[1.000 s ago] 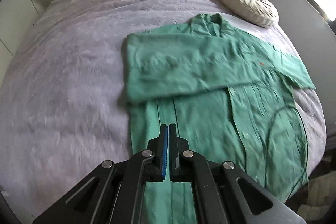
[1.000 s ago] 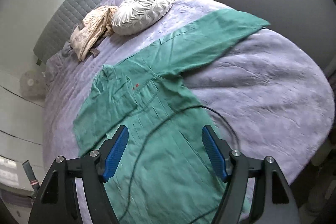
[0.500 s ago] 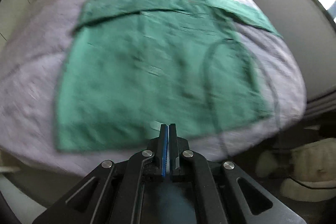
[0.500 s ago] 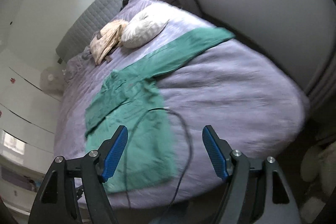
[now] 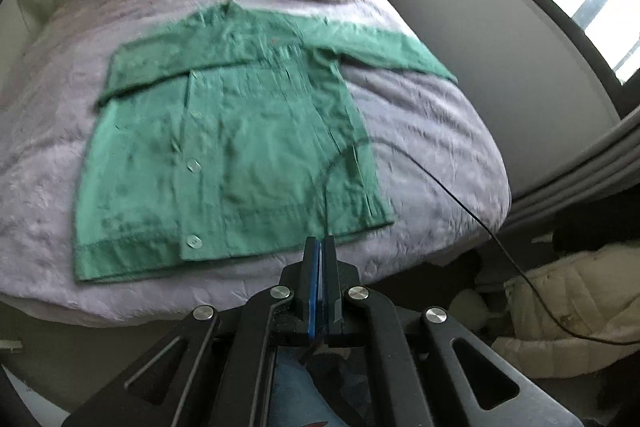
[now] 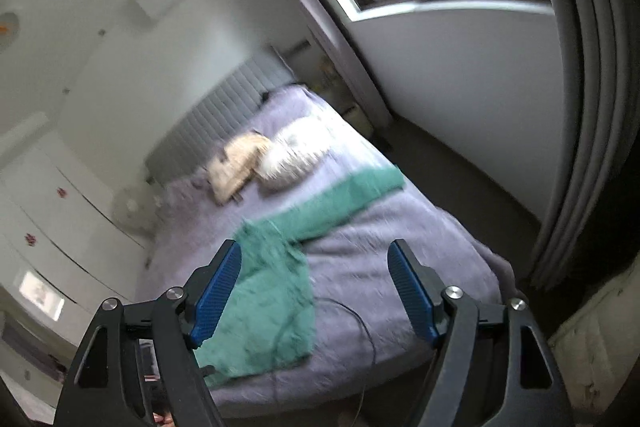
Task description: Fold large clothes
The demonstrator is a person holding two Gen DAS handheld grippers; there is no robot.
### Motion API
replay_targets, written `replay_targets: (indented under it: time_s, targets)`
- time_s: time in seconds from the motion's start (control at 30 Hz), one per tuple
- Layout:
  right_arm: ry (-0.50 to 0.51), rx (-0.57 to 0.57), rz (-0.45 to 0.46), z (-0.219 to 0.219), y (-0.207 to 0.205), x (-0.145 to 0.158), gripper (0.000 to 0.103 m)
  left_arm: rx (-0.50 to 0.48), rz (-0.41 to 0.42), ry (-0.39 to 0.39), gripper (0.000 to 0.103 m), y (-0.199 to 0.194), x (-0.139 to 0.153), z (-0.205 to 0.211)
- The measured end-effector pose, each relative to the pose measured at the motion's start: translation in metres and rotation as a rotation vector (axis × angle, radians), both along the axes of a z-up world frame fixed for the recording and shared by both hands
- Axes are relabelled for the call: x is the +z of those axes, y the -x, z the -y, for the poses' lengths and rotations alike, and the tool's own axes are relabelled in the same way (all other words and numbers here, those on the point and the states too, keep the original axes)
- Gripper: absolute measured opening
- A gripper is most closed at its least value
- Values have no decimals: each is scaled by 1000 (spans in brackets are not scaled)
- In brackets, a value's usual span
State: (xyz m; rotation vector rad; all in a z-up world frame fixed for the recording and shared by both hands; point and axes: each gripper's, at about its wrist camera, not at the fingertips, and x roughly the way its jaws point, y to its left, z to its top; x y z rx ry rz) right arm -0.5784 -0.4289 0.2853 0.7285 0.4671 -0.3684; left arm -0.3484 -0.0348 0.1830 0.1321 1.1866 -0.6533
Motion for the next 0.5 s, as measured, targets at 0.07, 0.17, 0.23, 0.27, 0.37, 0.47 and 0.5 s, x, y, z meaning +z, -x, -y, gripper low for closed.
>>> replay_targets:
  time_s: [0.07, 0.17, 0.23, 0.27, 0.37, 0.47, 0.5]
  targets:
    - [6, 31, 19, 4, -1, 31, 79, 20, 39, 16, 1, -5, 25, -9]
    - [11, 92, 70, 5, -2, 76, 79, 57, 98, 49, 1, -17, 70, -34]
    - [29, 136, 121, 2, -4, 108, 81, 104, 135, 91, 1, -25, 107, -60]
    - [36, 157, 142, -1, -6, 121, 82, 135, 160, 98, 1, -28, 123, -72]
    - [35, 235, 207, -11, -18, 152, 82, 254, 259, 86, 9, -30, 163, -111]
    - [-11, 351, 263, -25, -43, 163, 82, 360, 332, 22, 103, -32, 180, -140]
    - [-33, 388, 273, -30, -53, 164, 82, 387, 351, 11, 103, -34, 176, -148]
